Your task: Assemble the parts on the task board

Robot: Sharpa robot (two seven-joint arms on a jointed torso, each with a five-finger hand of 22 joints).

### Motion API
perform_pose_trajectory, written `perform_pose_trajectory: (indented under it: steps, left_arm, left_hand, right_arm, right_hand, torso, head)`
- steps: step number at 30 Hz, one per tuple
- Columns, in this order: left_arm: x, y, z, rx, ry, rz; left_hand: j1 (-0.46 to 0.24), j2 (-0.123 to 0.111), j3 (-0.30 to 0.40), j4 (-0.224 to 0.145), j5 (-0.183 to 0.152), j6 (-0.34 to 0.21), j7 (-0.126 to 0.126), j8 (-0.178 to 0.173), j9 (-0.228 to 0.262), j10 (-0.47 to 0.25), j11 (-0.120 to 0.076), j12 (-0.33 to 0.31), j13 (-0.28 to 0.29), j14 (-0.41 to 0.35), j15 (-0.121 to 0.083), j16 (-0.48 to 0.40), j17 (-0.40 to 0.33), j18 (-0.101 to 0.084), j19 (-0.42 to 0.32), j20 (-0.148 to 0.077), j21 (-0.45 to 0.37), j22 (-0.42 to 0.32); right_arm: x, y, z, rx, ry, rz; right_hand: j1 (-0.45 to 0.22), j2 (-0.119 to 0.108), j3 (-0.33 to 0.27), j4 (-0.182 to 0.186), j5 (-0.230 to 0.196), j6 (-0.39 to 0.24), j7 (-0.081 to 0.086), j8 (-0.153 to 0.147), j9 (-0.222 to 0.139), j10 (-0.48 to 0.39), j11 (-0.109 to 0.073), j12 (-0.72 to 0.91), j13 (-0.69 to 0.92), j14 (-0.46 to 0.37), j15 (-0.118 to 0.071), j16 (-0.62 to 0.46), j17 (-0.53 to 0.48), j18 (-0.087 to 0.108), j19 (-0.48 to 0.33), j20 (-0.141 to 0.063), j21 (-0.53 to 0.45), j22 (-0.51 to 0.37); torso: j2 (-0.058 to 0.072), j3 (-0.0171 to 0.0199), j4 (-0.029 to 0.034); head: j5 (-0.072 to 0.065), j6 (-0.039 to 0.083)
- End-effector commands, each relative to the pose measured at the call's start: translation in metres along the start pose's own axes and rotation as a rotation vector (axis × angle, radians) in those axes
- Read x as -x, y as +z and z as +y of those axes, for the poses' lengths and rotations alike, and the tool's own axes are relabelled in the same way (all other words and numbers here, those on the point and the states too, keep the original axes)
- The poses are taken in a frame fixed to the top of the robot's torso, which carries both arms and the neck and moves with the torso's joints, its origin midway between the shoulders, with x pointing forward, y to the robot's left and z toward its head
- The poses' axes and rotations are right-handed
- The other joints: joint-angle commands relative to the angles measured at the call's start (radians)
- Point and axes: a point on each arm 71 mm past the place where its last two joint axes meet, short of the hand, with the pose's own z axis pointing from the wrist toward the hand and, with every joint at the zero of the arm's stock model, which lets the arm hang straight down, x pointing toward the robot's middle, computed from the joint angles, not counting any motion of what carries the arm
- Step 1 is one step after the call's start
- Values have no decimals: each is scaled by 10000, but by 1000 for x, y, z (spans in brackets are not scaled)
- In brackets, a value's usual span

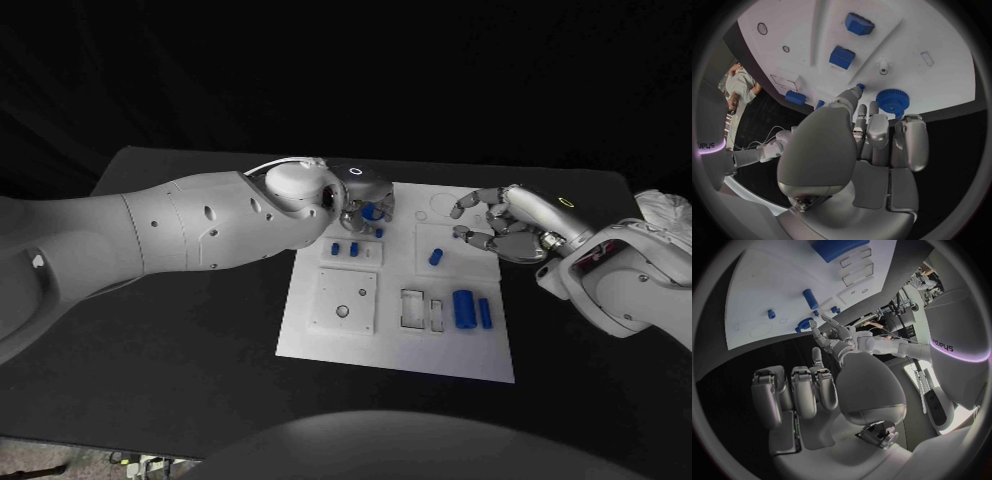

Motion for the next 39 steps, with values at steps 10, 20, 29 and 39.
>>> perform_pose_trajectory:
  steps: [10, 20, 29, 39]
  left_arm:
    - [-2, 3, -4, -273, 47, 141]
    - [-4, 5, -8, -430, -3, 233]
    - [-6, 7, -11, -503, -15, 367]
    - [-11, 10, -13, -504, -50, 511]
  left_hand:
    - [205, 51, 303, -103, 191, 91, 12, 59, -20, 14, -105, 105, 51, -141, -54, 20, -99, -93, 288, -7, -97, 2022]
    - [232, 42, 421, -161, 99, 181, 9, 108, -19, 85, -151, 167, 76, -241, -72, -54, -277, -69, 238, -31, -202, 1992]
    - [248, 52, 581, -247, 63, 433, 106, 256, 18, 135, -216, 210, 90, -365, -104, -119, -458, -54, 193, -68, -275, 1974]
    - [303, 28, 814, -388, 147, 542, 198, 347, 34, 27, -202, 88, 4, -424, -90, -125, -547, -51, 171, -90, -308, 1968]
  right_arm:
    - [-2, 0, -1, -52, 35, 220]
    - [-3, 0, -2, -112, 36, 259]
    - [-3, 0, -2, -136, 43, 277]
    - [-3, -1, -2, -209, 58, 365]
  right_hand:
    - [49, 29, 11, 46, 73, 59, 0, 36, -15, 1031, -53, 2, 2629, 1078, -65, 35, 2630, -88, 878, -58, -106, 2564]
    - [56, 27, 13, 45, 91, 81, -2, 46, -14, 1031, -52, 2, 2629, 1078, -64, 35, 2630, -83, 863, -57, -122, 2557]
    - [68, 29, 19, 41, 105, 118, -9, 65, -10, 1031, -56, 2, 2629, 1078, -63, 35, 2630, -78, 850, -56, -136, 2550]
    - [120, 31, 34, 23, 133, 336, -69, 173, 10, 1031, -97, 2, 2629, 1078, -87, 35, 2630, -72, 833, -65, -154, 2543]
  torso:
    - [-8, 11, 7]
    - [-7, 12, 13]
    - [-4, 10, 2]
    - [-3, 0, 3]
  head:
    - [3, 0]
    - [29, 0]
    - [116, 0]
    - [88, 0]
